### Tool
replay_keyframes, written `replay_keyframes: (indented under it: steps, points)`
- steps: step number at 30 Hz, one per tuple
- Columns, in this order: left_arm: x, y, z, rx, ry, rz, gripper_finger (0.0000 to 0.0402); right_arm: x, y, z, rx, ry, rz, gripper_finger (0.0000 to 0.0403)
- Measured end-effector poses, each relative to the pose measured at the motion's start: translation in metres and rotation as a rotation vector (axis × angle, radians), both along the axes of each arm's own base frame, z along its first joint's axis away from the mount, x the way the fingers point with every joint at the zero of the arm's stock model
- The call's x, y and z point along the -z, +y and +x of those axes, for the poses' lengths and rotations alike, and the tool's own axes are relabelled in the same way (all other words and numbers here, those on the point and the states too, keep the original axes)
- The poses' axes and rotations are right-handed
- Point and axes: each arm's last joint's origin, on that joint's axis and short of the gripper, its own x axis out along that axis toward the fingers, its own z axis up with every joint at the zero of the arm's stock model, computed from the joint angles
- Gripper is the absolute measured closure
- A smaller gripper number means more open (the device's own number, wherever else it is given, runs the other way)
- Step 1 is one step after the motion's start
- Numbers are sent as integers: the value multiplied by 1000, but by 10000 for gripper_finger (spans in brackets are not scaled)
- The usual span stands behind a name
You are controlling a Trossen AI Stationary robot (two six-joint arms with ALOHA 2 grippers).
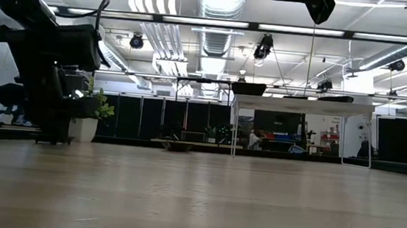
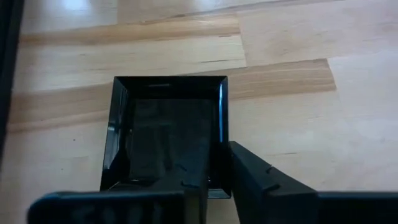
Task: Pick & Place Mini shaped plates
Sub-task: Stack the black square plate on top of the black square plate on the shelf
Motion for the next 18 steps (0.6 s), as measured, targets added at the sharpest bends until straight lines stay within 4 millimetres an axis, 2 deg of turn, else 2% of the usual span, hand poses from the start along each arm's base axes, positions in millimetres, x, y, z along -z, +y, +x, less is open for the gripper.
replay_keyframes:
  steps: [6,18]
  points:
    - [-4,0,4,49,17,3,395,0,0,0,0,0,1,346]
    - [-26,0,24,237,33,15,401,0,0,0,1,-1,1,346]
